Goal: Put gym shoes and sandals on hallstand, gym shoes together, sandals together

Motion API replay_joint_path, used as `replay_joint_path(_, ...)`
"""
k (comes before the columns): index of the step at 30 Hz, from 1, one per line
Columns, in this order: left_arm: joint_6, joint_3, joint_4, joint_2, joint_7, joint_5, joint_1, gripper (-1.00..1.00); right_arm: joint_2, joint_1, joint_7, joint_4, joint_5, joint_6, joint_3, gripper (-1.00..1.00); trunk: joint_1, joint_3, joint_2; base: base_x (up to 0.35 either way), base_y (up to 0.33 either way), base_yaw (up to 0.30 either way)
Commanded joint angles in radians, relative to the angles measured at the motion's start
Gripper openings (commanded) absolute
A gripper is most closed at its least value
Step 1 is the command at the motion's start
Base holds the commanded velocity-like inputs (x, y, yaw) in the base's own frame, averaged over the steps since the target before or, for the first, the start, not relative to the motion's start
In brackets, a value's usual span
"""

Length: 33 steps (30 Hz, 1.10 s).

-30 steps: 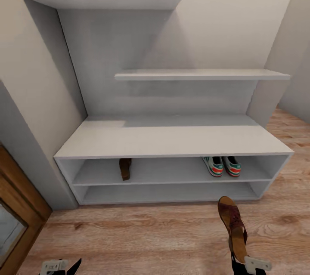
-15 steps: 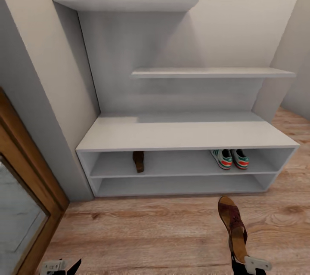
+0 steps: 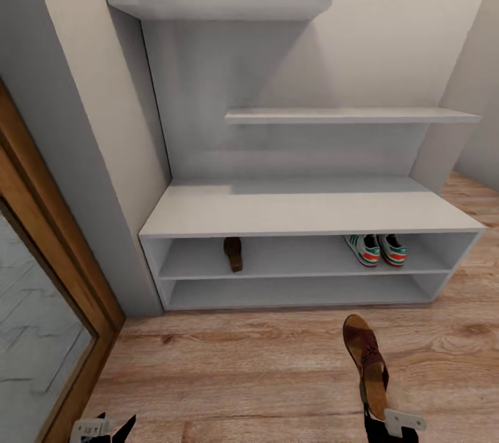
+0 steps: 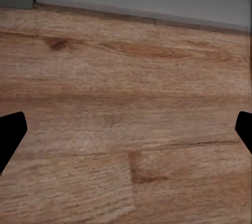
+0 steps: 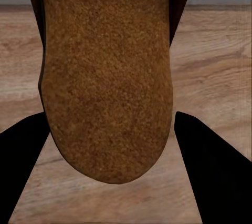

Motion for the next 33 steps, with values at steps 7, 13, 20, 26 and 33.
replay_joint_path(7, -0.064, 0.008, 0.016, -0.006, -0.092, -0.019, -0.001, 1.0, 0.084, -0.002, -0.001, -0.169, 0.026, 0.313, 0.0, -1.0, 0.0, -0.001, 0.0, -0.003, 0.006, 0.0)
replay_joint_path(13, -0.073, 0.008, 0.023, -0.004, -0.203, -0.024, 0.0, 1.0, 0.168, -0.012, -0.005, -0.357, 0.087, 0.655, 0.01, -1.0, 0.0, -0.001, 0.0, 0.0, 0.0, 0.0)
replay_joint_path(20, -0.077, 0.01, 0.024, 0.002, -0.263, -0.025, 0.0, 1.0, 0.273, -0.06, -0.012, -0.494, 0.141, 0.926, 0.027, -1.0, 0.0, -0.001, 0.0, 0.0, 0.0, 0.0)
replay_joint_path(26, -0.076, 0.008, 0.021, 0.004, -0.272, -0.025, 0.008, 1.0, 0.273, -0.163, -0.068, -0.505, 0.15, 0.984, 0.03, -1.0, 0.0, -0.001, 0.0, 0.0, 0.0, 0.0)
replay_joint_path(33, -0.075, 0.007, 0.02, 0.002, -0.273, -0.025, 0.012, 1.0, 0.273, -0.231, -0.102, -0.494, 0.151, 0.996, 0.031, -1.0, 0.0, -0.001, 0.0, 0.0, 0.0, 0.0)
